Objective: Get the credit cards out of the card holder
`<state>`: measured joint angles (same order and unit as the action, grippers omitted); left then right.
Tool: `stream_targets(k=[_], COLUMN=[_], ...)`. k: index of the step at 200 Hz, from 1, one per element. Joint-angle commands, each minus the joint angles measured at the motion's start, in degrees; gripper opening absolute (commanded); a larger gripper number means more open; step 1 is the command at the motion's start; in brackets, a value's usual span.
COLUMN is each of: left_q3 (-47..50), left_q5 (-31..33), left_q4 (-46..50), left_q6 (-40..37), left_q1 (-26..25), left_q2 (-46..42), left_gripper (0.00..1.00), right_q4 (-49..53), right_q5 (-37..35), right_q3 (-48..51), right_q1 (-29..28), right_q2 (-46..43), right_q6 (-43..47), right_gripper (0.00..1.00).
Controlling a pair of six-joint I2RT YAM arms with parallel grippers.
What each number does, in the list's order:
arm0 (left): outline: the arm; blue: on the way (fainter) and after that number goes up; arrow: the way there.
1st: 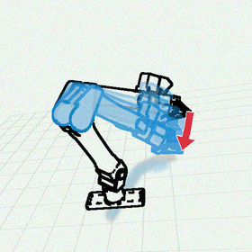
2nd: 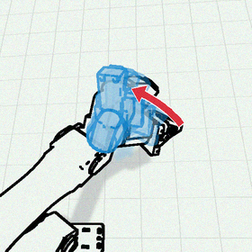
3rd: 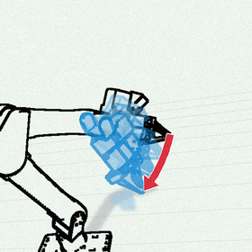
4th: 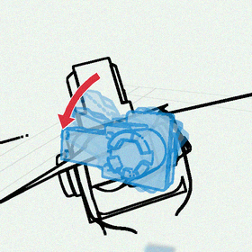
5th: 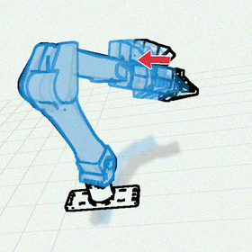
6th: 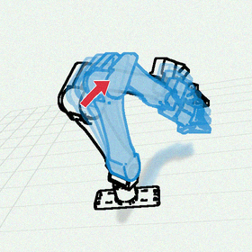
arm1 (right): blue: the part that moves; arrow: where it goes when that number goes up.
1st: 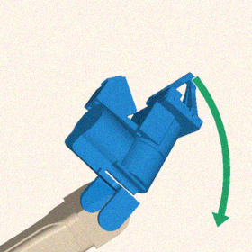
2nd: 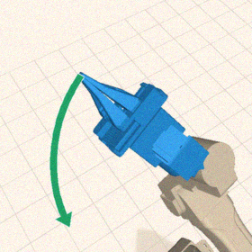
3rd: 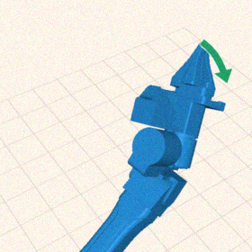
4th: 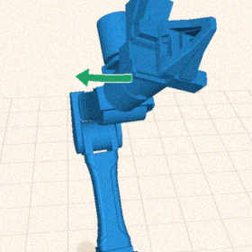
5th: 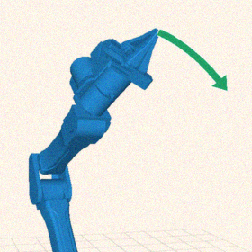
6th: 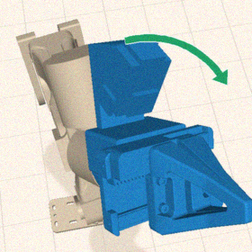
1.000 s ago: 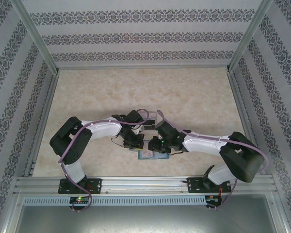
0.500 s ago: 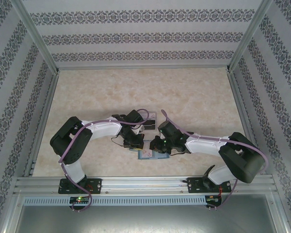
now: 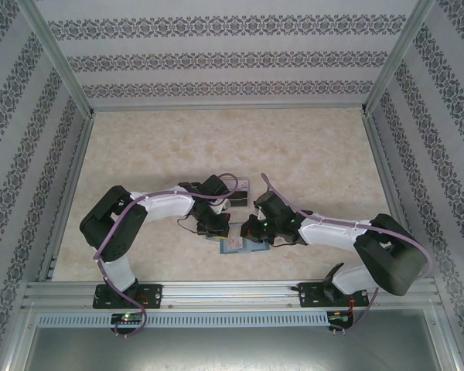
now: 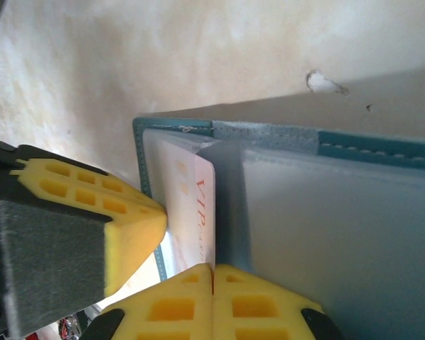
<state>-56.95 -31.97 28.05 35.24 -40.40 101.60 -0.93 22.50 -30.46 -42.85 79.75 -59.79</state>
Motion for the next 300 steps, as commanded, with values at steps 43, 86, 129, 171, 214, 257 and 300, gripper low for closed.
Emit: stream_targets(k=[43, 86, 129, 171, 214, 257, 300], left_q3=[0.5, 0.4, 0.2, 0.2, 0.2, 0.3, 0.6], left_q5=[2.8, 2.7, 2.7, 2.8, 2.7, 2.7, 2.8], left_q4=[3.7, 3.7, 3.9, 4.1, 4.0, 3.8, 3.6], left_q6=[-1.1, -1.2, -1.3, -1.2, -1.2, -1.3, -1.3], left_q1=[-0.6, -0.6, -0.6, -0.6, -0.6, -0.6, -0.7], left_q2=[2.3, 2.5, 2.4, 2.0, 2.0, 1.9, 1.6], left_gripper=[0.0, 0.0, 0.0, 0.0, 0.0, 0.0, 0.0], right_q4=[10.4, 18.4, 23.6, 27.8, 30.3, 31.1, 29.5], right_q5=[-3.7, -6.2, -7.7, -10.2, -12.3, -13.1, -12.2], right_q3=[0.2, -2.8, -6.3, -10.2, -14.1, -17.0, -17.4], right_q1=[2.9, 3.2, 2.5, 0.7, -2.3, -4.8, -5.8], right_q2=[-5.4, -6.5, -5.5, -3.5, 0.4, 3.6, 4.0], right_q6=[5.1, 8.7, 11.0, 12.5, 12.8, 12.2, 9.9], right_gripper=[0.07, 0.06, 0.05, 0.04, 0.04, 0.06, 0.15])
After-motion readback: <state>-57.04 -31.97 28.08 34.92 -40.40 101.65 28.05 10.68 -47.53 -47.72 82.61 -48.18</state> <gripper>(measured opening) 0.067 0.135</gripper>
